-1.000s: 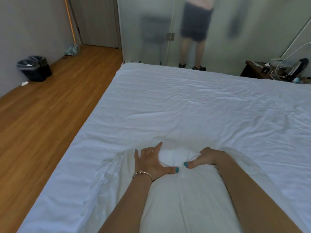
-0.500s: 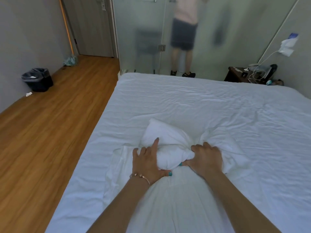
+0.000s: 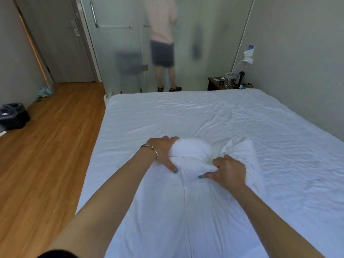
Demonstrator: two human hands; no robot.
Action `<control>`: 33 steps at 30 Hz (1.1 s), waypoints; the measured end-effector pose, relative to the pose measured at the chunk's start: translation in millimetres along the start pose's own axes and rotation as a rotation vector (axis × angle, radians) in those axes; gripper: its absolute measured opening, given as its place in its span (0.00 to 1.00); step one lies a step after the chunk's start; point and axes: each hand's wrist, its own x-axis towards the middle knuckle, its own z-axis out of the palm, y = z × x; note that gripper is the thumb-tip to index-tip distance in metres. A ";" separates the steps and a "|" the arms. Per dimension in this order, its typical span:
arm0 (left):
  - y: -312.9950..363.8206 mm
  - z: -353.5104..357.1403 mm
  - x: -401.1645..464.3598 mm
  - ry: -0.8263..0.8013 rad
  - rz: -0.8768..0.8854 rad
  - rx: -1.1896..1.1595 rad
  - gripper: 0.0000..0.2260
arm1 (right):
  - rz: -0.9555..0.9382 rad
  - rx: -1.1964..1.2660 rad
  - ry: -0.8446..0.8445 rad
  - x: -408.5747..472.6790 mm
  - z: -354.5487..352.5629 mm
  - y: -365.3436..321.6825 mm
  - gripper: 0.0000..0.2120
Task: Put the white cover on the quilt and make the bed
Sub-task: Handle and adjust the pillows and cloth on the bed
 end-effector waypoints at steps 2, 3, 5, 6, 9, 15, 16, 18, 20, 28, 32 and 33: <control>29.8 17.6 -27.4 -0.001 0.038 0.018 0.40 | 0.008 -0.009 -0.005 -37.7 -15.1 5.8 0.29; 42.3 28.0 -43.7 0.006 0.048 -0.010 0.34 | 0.033 -0.005 -0.062 -55.6 -26.6 5.5 0.30; 62.0 50.4 -75.2 0.011 0.058 -0.121 0.28 | 0.148 0.073 -0.272 -88.2 -54.0 5.3 0.40; 70.5 61.7 -89.7 0.015 0.064 -0.185 0.27 | 0.217 0.161 -0.384 -101.7 -68.6 6.3 0.50; 99.3 90.4 -131.8 0.011 0.088 -0.340 0.27 | 0.238 0.127 -0.531 -126.4 -117.6 5.4 0.62; 151.3 120.9 -187.4 -0.042 0.315 -0.380 0.36 | -0.038 -0.376 -0.614 -162.1 -155.1 -11.2 0.55; 155.2 127.8 -193.7 -0.033 0.350 -0.352 0.37 | -0.028 -0.372 -0.688 -171.8 -153.4 -14.7 0.55; 156.9 146.9 -210.0 -0.031 0.394 -0.385 0.37 | 0.022 -0.342 -0.757 -198.2 -148.7 -17.5 0.51; 147.0 164.1 -228.5 -0.032 0.344 -0.728 0.31 | 0.048 -0.345 -0.707 -232.0 -144.6 -21.0 0.47; 99.3 234.7 -228.6 -0.100 -0.256 -0.961 0.43 | 0.333 -0.265 -0.595 -305.0 -109.5 -39.7 0.47; 126.3 252.9 -211.2 0.018 -0.618 -1.352 0.48 | 0.304 -0.207 -0.834 -284.8 -106.9 -16.6 0.49; 131.8 246.5 -204.0 0.059 -0.717 -1.376 0.47 | 0.305 -0.103 -0.952 -273.6 -109.5 -8.6 0.48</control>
